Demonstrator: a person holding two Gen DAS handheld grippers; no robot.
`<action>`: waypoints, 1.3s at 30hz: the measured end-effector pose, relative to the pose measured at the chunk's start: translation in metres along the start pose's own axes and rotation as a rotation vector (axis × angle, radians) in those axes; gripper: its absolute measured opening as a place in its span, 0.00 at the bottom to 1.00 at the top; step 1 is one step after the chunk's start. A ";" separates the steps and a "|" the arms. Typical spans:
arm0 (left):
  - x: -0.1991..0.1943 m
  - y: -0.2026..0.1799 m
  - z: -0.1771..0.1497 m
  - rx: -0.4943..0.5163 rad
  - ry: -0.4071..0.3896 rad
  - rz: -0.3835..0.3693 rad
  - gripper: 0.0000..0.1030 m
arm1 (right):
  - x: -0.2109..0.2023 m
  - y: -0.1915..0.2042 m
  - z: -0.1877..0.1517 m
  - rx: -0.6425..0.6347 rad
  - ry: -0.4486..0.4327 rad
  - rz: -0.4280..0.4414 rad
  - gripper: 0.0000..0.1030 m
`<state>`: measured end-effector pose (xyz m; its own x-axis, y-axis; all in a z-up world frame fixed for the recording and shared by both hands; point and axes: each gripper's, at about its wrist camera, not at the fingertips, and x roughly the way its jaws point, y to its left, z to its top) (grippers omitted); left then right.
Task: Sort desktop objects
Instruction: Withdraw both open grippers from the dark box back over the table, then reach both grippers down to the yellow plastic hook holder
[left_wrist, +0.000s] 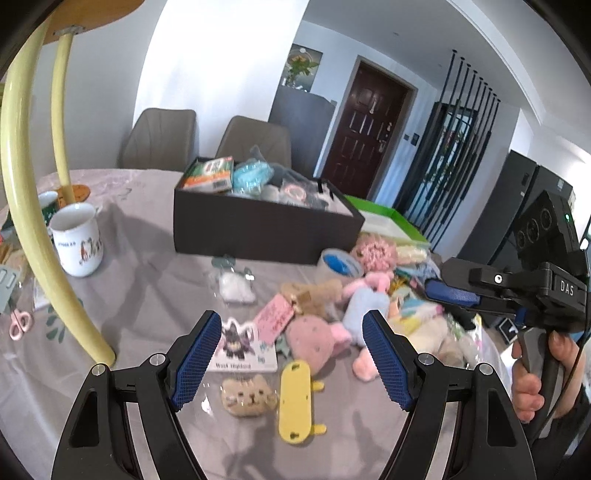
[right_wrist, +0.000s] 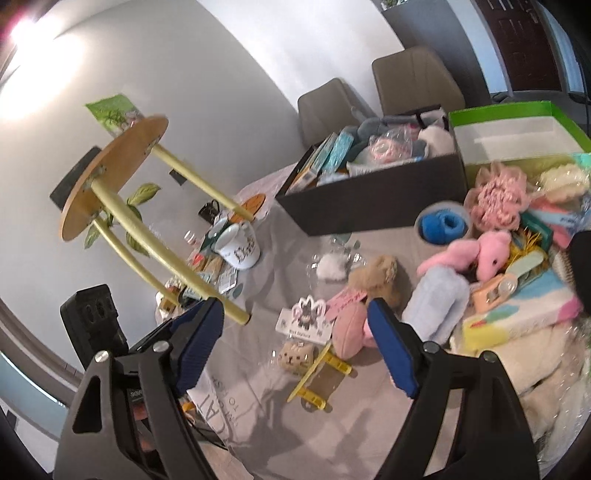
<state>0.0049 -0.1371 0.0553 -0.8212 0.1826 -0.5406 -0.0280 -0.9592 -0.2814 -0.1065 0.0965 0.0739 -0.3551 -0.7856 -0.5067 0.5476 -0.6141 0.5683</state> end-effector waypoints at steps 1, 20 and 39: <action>-0.001 -0.001 -0.004 0.000 -0.009 0.003 0.77 | 0.002 -0.001 -0.004 0.000 0.009 0.006 0.75; 0.028 -0.006 -0.039 0.047 0.085 -0.028 0.76 | 0.033 -0.026 -0.035 0.057 0.088 0.088 0.51; 0.096 -0.007 -0.066 0.099 0.278 0.034 0.15 | 0.057 -0.059 -0.043 0.128 0.149 0.102 0.48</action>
<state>-0.0362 -0.0984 -0.0466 -0.6356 0.1890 -0.7485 -0.0698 -0.9797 -0.1881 -0.1266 0.0909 -0.0168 -0.1816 -0.8300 -0.5274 0.4705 -0.5443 0.6945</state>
